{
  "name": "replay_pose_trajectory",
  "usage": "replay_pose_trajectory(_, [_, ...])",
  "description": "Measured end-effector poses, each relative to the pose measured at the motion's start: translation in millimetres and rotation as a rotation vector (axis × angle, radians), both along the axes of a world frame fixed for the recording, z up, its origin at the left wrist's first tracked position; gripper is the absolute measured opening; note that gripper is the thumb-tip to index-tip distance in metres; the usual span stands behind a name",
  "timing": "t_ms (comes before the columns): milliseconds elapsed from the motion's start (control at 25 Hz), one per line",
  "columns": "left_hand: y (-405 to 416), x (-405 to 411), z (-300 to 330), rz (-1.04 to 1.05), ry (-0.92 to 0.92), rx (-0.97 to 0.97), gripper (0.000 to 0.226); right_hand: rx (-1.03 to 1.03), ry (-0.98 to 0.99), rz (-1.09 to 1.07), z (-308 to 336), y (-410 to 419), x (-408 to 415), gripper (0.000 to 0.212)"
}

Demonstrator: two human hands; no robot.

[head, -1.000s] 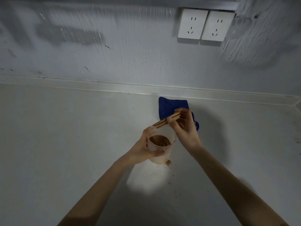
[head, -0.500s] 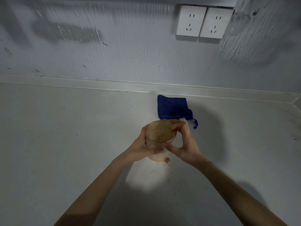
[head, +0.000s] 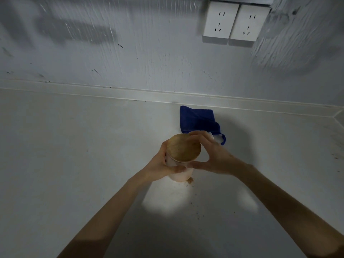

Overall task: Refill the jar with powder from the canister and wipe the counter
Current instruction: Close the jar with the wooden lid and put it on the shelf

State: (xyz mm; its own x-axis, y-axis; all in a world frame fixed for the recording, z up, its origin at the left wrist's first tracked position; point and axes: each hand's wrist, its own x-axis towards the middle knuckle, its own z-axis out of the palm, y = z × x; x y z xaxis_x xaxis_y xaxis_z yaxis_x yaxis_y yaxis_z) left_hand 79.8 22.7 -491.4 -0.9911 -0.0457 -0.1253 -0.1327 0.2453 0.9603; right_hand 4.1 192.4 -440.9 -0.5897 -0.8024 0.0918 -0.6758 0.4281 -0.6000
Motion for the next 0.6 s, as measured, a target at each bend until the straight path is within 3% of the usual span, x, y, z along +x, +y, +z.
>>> replay_pose_trajectory(240, [-6,-4,6,-0.049,-0.043,-0.025,0.089,0.406,-0.052,0.165,42,-26,-16,0.073])
replay_pose_trajectory(360, [-6,-7,8,-0.063,-0.065,-0.033,0.089,0.645,0.070,0.248,48,-36,-19,0.064])
replay_pose_trajectory(480, [-3,-7,9,-0.061,-0.042,-0.030,0.084,0.722,0.239,0.283,40,-40,-19,0.064])
replay_pose_trajectory(600, [-2,-7,6,-0.096,0.011,0.011,0.078,0.700,0.193,0.230,34,-39,-22,0.066])
